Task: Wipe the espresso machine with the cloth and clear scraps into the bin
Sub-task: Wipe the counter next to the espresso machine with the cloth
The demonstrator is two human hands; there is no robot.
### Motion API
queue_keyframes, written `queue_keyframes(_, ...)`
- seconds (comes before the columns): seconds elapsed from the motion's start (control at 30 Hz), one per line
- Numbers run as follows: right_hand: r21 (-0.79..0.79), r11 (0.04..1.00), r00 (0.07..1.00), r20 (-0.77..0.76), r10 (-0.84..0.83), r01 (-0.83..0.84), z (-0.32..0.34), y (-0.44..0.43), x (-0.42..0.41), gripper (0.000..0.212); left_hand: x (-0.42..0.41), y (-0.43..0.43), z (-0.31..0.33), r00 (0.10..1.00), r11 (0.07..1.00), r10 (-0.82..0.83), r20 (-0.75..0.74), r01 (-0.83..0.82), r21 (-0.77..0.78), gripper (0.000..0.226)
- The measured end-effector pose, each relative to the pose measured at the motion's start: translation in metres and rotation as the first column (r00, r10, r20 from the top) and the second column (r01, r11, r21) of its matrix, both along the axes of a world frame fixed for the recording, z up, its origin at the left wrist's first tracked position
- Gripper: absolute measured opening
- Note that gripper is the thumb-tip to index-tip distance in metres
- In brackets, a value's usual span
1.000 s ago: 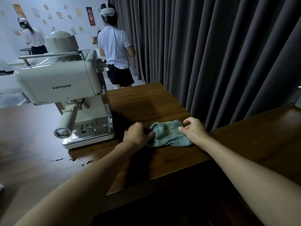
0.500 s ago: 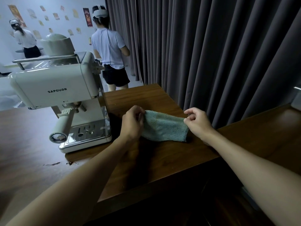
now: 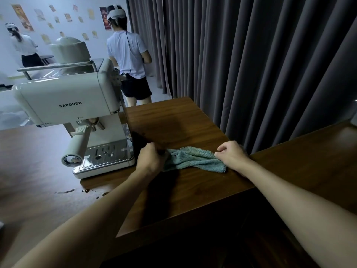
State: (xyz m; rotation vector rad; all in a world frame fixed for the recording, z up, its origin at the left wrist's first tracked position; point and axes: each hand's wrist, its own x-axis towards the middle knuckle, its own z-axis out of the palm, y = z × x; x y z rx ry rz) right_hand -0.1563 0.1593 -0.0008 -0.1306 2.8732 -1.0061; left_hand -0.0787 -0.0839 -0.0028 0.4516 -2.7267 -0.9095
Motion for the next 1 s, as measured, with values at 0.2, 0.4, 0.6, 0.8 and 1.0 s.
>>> queue_keyframes(0.2, -0.37, 0.929, 0.929, -0.335, -0.155, 0.021, 0.022, 0.004, 0.001, 0.009, 0.0, 0.014, 0.032, 0.939, 0.953, 0.096, -0.329, 0.009, 0.304, 0.021)
queue_keyframes(0.4, -0.177, 0.981, 0.983, -0.149, -0.105, 0.078, 0.015, 0.02, -0.004, 0.021, -0.02, 0.008, 0.019, 0.993, 0.924, 0.098, -0.072, -0.063, 0.377, 0.051)
queue_keyframes(0.6, -0.069, 0.997, 0.999, -0.027, -0.025, 0.023, 0.001, 0.03, -0.004, 0.05, -0.019, 0.019, -0.013, 0.975, 0.985, 0.099, 0.2, -0.067, -0.159, 0.056)
queue_keyframes(0.8, -0.079, 0.988, 0.99, -0.063, 0.124, -0.129, -0.002, 0.039, -0.004, 0.042, -0.027, 0.029, -0.008, 0.986, 0.999, 0.034, 0.163, -0.033, -0.01, 0.032)
queue_keyframes(1.0, -0.344, 0.939, 0.938, -0.326, -0.115, -0.004, 0.012, 0.037, -0.01, 0.019, -0.023, 0.031, 0.022, 0.973, 0.921, 0.102, -0.206, -0.015, 0.388, 0.009)
